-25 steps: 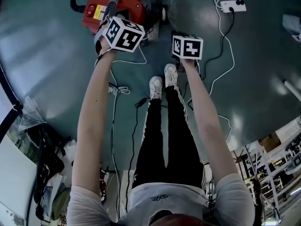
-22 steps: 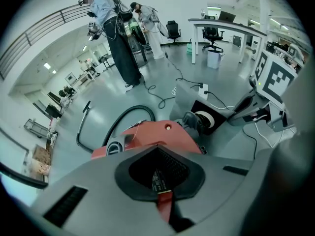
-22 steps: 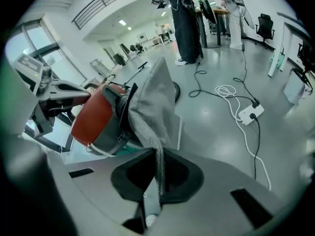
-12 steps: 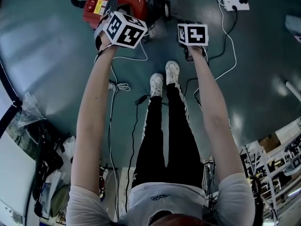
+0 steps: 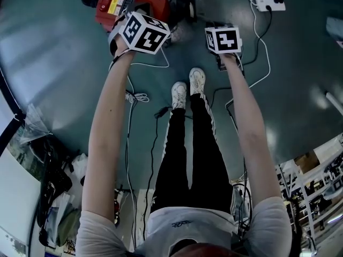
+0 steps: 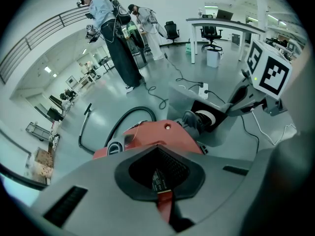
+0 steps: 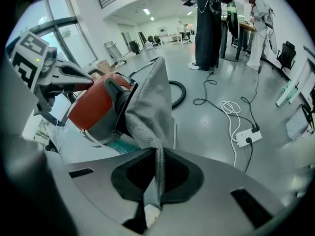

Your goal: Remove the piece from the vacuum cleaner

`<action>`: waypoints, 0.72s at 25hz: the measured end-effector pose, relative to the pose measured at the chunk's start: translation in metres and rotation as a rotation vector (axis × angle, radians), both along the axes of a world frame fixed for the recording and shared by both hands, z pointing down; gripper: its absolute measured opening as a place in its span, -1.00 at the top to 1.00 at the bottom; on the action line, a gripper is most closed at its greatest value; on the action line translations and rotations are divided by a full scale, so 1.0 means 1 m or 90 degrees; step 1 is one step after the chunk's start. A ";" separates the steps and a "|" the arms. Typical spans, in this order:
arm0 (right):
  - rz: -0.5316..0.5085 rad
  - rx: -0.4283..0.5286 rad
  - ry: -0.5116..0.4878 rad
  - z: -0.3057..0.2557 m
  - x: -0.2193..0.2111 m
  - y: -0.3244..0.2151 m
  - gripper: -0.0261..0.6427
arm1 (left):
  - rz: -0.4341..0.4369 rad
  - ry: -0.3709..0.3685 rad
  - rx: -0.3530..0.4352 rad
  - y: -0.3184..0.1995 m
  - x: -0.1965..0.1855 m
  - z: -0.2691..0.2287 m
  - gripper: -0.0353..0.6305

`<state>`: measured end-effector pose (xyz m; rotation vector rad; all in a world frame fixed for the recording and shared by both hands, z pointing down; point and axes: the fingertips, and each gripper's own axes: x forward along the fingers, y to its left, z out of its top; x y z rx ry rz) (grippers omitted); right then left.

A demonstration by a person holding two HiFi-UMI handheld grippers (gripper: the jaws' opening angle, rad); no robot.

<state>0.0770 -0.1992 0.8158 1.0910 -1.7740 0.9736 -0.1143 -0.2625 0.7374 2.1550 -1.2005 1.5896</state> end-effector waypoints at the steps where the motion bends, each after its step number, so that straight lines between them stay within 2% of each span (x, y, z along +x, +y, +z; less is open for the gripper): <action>1: 0.008 0.004 -0.005 0.000 0.000 0.008 0.84 | 0.000 0.000 -0.001 0.000 -0.001 0.001 0.90; 5: 0.044 0.014 -0.026 0.001 -0.003 0.029 0.85 | -0.002 0.001 -0.005 0.001 0.000 0.002 0.90; 9: 0.078 0.007 -0.027 0.002 0.005 0.016 0.85 | -0.001 -0.002 0.001 0.001 0.000 -0.001 0.90; 18: 0.046 0.009 0.022 0.003 0.018 -0.006 0.84 | 0.005 -0.004 0.005 0.001 0.001 -0.003 0.90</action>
